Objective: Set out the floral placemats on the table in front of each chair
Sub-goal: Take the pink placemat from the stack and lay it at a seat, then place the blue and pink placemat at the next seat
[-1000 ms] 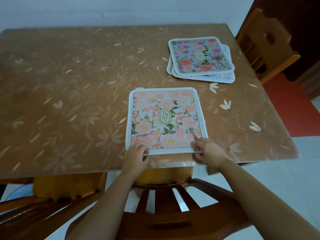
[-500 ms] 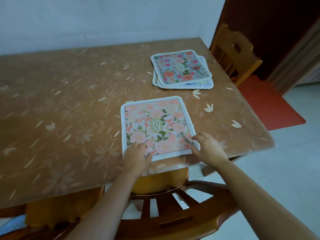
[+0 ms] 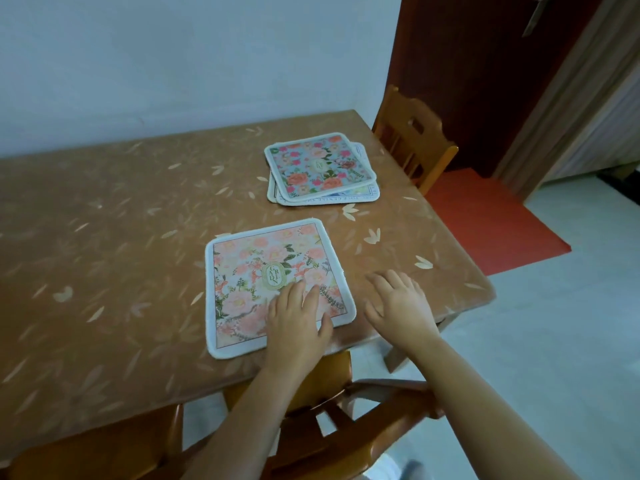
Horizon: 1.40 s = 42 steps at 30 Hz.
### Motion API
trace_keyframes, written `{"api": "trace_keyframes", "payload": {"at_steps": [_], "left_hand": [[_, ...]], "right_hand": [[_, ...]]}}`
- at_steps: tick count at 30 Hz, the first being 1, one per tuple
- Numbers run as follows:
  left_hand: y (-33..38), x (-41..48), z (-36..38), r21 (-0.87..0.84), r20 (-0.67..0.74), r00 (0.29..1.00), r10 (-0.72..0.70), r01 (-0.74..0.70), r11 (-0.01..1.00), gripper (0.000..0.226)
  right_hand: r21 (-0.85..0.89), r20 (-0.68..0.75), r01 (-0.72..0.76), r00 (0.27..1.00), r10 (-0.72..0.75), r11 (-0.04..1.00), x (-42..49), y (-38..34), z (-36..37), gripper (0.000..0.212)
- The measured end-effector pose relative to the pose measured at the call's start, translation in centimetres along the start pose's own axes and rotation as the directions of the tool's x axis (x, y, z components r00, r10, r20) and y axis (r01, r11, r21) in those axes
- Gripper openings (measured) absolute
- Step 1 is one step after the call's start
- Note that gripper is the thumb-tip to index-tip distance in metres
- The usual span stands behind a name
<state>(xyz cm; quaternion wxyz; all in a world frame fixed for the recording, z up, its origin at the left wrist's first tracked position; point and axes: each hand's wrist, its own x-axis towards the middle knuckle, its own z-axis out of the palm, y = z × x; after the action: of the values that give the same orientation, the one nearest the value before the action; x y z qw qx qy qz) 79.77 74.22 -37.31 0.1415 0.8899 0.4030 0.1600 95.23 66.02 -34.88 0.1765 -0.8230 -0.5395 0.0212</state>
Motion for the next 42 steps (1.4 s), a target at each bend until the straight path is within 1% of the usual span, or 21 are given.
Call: {"api": "trace_keyframes", "payload": {"at_steps": [3, 6, 10, 14, 18, 22, 25, 27, 29, 31, 33, 36, 39, 42], "left_hand": [[3.8, 0.9, 1.2, -0.034, -0.038, 0.998, -0.058, 0.057, 0.998, 0.045], [8.9, 2.2, 3.1, -0.059, -0.036, 0.992, -0.118, 0.116, 0.992, 0.047], [15.3, 3.4, 5.5, -0.096, -0.040, 0.992, -0.122, 0.118, 0.988, 0.046], [18.1, 4.1, 6.6, -0.103, -0.084, 0.989, -0.123, 0.114, 0.988, 0.044], [17.6, 5.7, 6.6, -0.056, -0.093, 0.985, -0.145, 0.140, 0.989, 0.044], [16.0, 8.2, 6.1, -0.043, -0.129, 0.983, -0.130, 0.125, 0.991, 0.046], [14.5, 10.4, 6.2, -0.033, -0.147, 0.980, -0.130, 0.127, 0.991, 0.043], [13.5, 12.0, 6.4, -0.040, -0.146, 0.980, -0.138, 0.134, 0.990, 0.042], [12.5, 14.0, 6.6, -0.029, -0.149, 0.982, -0.116, 0.113, 0.993, 0.042], [11.5, 16.0, 6.9, -0.013, -0.149, 0.985, -0.091, 0.090, 0.996, 0.042], [10.3, 18.0, 7.4, 0.009, -0.152, 0.983, -0.099, 0.101, 0.995, 0.044], [8.1, 20.7, 8.5, 0.089, -0.099, 0.989, -0.110, 0.118, 0.989, 0.045], [6.2, 23.4, 9.8, 0.098, -0.044, 0.988, -0.148, 0.152, 0.983, 0.045], [4.5, 26.4, 11.2, 0.141, -0.050, 0.984, -0.169, 0.174, 0.974, 0.036]], "right_hand": [[0.006, -0.020, 0.012, 1.000, -0.012, 1.000, -0.2, 3.5, -1.7, 0.042], [0.011, -0.029, 0.022, 0.999, -0.022, 1.000, -0.3, 8.2, -4.0, 0.042], [0.008, -0.023, 0.019, 1.000, -0.018, 1.000, 0.5, 13.6, -6.3, 0.041], [0.019, 0.041, 0.058, 0.997, -0.059, 0.998, 1.5, 15.5, -6.7, 0.044], [0.031, 0.059, 0.092, 0.994, -0.094, 0.995, 3.2, 16.1, -6.4, 0.044], [0.042, 0.066, 0.091, 0.993, -0.094, 0.995, 5.8, 15.9, -5.9, 0.044], [0.060, 0.078, 0.103, 0.991, -0.107, 0.993, 7.7, 15.4, -5.1, 0.044], [0.067, 0.071, 0.104, 0.992, -0.109, 0.992, 9.1, 15.3, -4.4, 0.046], [0.074, 0.061, 0.099, 0.993, -0.103, 0.992, 10.9, 15.2, -3.4, 0.046], [0.069, 0.066, 0.095, 0.993, -0.100, 0.993, 12.6, 15.1, -2.2, 0.044], [0.071, 0.082, 0.104, 0.991, -0.110, 0.992, 14.5, 14.9, -0.8, 0.043], [0.065, 0.132, 0.132, 0.981, -0.140, 0.989, 18.1, 14.9, 1.4, 0.042], [0.056, 0.180, 0.154, 0.970, -0.162, 0.986, 22.6, 15.3, 3.2, 0.044], [0.070, 0.190, 0.181, 0.963, -0.191, 0.981, 26.9, 15.8, 5.1, 0.047]]}}
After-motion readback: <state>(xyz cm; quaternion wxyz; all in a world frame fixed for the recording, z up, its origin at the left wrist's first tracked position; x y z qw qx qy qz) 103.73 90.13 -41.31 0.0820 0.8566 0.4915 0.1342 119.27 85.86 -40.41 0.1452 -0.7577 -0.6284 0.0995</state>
